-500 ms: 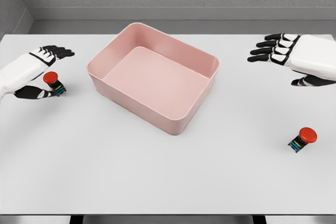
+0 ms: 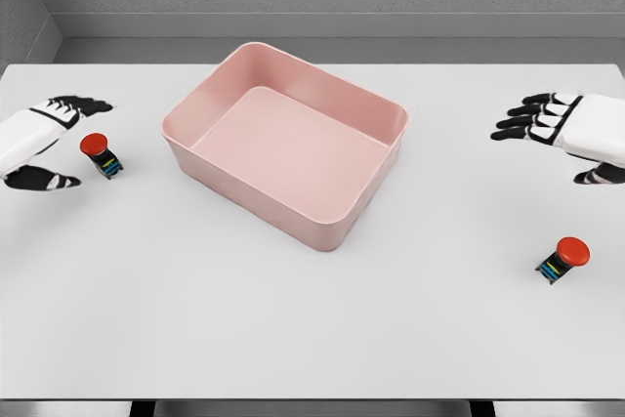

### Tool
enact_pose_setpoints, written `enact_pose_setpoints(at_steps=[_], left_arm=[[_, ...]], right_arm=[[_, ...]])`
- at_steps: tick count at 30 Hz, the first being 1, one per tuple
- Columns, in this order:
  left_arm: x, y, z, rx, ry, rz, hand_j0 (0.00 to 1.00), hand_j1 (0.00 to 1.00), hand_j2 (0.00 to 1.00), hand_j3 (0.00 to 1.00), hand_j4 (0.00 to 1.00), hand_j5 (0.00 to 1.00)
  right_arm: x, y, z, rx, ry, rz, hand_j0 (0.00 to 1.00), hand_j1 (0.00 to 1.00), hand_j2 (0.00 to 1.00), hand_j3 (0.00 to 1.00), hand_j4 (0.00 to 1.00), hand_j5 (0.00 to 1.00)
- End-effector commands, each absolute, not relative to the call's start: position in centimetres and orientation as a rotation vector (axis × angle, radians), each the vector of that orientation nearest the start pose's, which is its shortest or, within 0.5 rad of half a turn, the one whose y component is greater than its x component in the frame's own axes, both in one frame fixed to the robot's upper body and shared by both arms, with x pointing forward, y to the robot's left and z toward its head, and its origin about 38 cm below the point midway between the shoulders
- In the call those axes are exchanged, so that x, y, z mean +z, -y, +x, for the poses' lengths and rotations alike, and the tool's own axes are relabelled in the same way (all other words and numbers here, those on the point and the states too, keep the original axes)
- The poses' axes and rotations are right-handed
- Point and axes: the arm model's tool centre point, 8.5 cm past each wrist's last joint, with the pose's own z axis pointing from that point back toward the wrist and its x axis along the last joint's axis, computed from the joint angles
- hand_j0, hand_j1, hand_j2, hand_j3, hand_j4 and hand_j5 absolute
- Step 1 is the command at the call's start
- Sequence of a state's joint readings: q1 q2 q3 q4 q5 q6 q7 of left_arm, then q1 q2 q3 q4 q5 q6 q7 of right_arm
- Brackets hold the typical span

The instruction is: Put the industrial switch in the basket with both arms

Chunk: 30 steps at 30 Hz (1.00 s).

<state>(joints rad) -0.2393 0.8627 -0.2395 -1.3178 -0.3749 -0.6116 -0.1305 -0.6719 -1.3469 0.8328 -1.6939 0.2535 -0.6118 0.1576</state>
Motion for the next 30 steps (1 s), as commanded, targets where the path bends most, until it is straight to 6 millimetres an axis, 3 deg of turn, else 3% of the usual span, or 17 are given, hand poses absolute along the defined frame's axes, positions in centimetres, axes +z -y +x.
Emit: enact_pose_setpoints(at_steps=[1,11,15,22,30], left_arm=[[16.9,-43.8,39.3,-1.478,1.537,0.630,1.00,1.00,1.00,1.00,1.00,1.00],[15.8,-44.2,39.8,-1.465,1.502,0.622,1.00,1.00,1.00,1.00,1.00,1.00],[15.0,-44.4,39.9,-1.452,1.483,0.612,1.00,1.00,1.00,1.00,1.00,1.00],[15.4,-45.4,40.5,-1.425,1.475,0.638,1.00,1.00,1.00,1.00,1.00,1.00],[14.8,-44.5,42.0,-1.417,1.473,0.618,1.00,1.00,1.00,1.00,1.00,1.00]], right_arm=[[27.5,39.1,35.5,2.116,1.389,-0.525,1.00,1.00,1.00,1.00,1.00,1.00],[25.3,41.8,34.7,2.137,1.246,-0.531,1.00,1.00,1.00,1.00,1.00,1.00],[23.4,41.8,34.3,2.162,1.201,-0.491,1.00,1.00,1.00,1.00,1.00,1.00],[21.0,42.0,33.9,2.176,1.152,-0.440,1.00,1.00,1.00,1.00,1.00,1.00],[20.0,41.9,33.4,2.186,1.132,-0.411,1.00,1.00,1.00,1.00,1.00,1.00]])
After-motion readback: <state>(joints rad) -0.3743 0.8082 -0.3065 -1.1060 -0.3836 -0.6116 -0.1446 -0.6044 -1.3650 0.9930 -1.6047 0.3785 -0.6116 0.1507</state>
